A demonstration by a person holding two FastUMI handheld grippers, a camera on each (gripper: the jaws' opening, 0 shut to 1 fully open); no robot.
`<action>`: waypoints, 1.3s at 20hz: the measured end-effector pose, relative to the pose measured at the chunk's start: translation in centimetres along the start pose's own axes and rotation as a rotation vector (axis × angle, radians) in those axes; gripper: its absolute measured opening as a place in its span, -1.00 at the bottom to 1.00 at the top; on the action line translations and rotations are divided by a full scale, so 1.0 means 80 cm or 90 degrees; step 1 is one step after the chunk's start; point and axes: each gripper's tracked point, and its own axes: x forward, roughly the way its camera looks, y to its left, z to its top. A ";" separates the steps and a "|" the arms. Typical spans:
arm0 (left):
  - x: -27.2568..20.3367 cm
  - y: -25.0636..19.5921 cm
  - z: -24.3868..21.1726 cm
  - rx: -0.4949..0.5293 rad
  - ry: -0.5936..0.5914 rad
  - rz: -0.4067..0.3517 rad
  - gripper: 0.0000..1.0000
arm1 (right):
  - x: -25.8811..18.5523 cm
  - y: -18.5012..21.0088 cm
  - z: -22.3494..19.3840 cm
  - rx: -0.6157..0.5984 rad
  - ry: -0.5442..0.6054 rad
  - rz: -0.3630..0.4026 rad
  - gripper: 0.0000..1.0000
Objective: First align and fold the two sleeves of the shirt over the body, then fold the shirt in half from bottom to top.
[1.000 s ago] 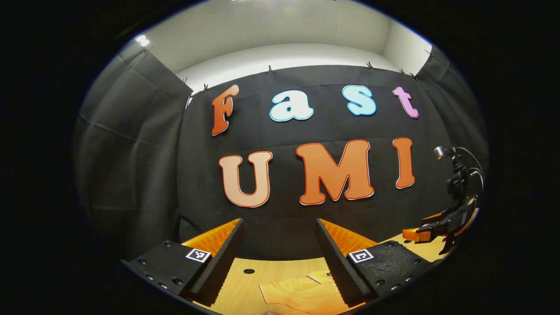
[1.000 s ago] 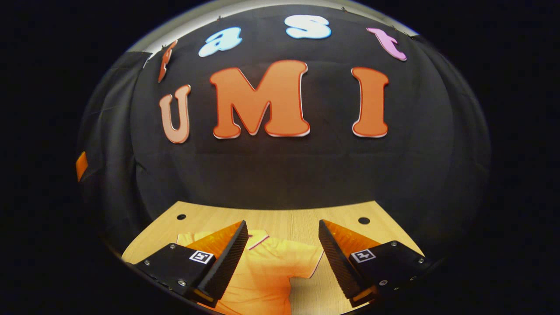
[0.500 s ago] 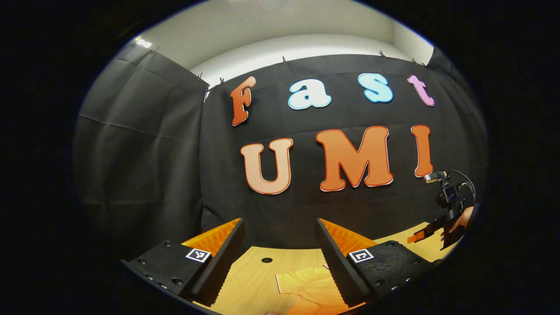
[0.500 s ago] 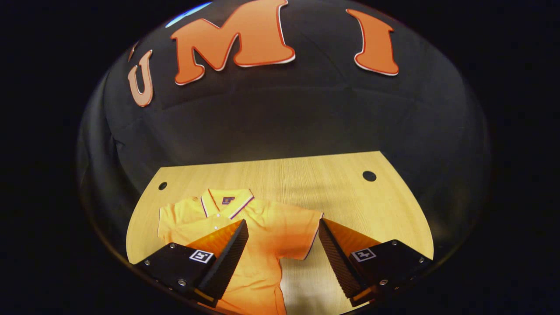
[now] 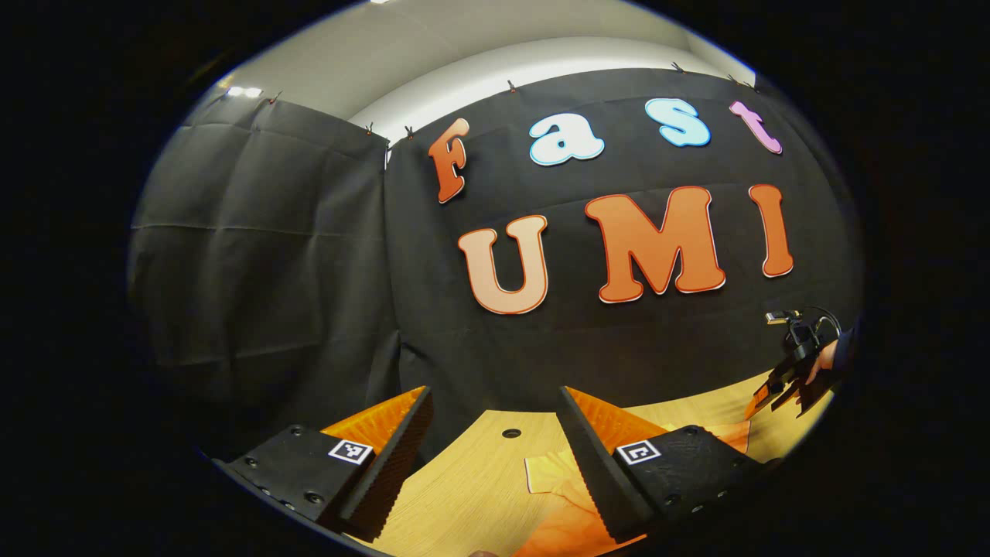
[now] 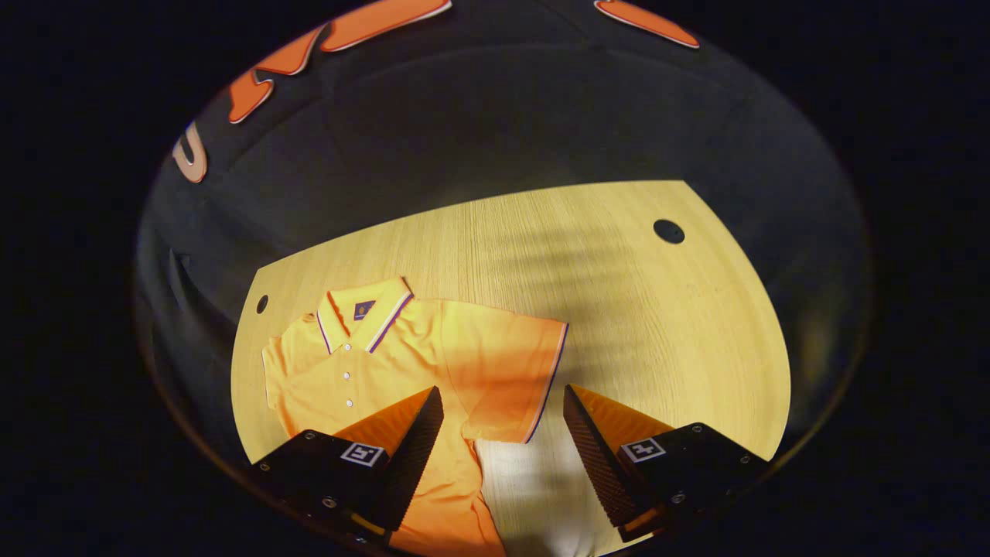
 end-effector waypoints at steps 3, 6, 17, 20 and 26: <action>-0.010 0.001 -0.003 0.011 0.010 0.017 1.00 | 0.026 -0.007 0.003 -0.011 0.032 -0.014 0.86; -0.013 -0.001 -0.003 0.020 0.020 0.031 0.98 | 0.047 -0.003 -0.001 -0.016 0.075 -0.011 0.85; -0.014 -0.019 -0.006 0.046 0.039 0.026 0.97 | 0.110 -0.030 -0.021 0.000 0.161 -0.037 0.72; -0.012 -0.029 -0.007 0.055 0.041 0.017 0.97 | 0.124 -0.034 -0.021 0.000 0.174 -0.059 0.43; 0.001 -0.030 -0.014 0.056 0.052 0.023 0.97 | 0.127 -0.033 -0.021 -0.034 0.179 -0.080 -0.26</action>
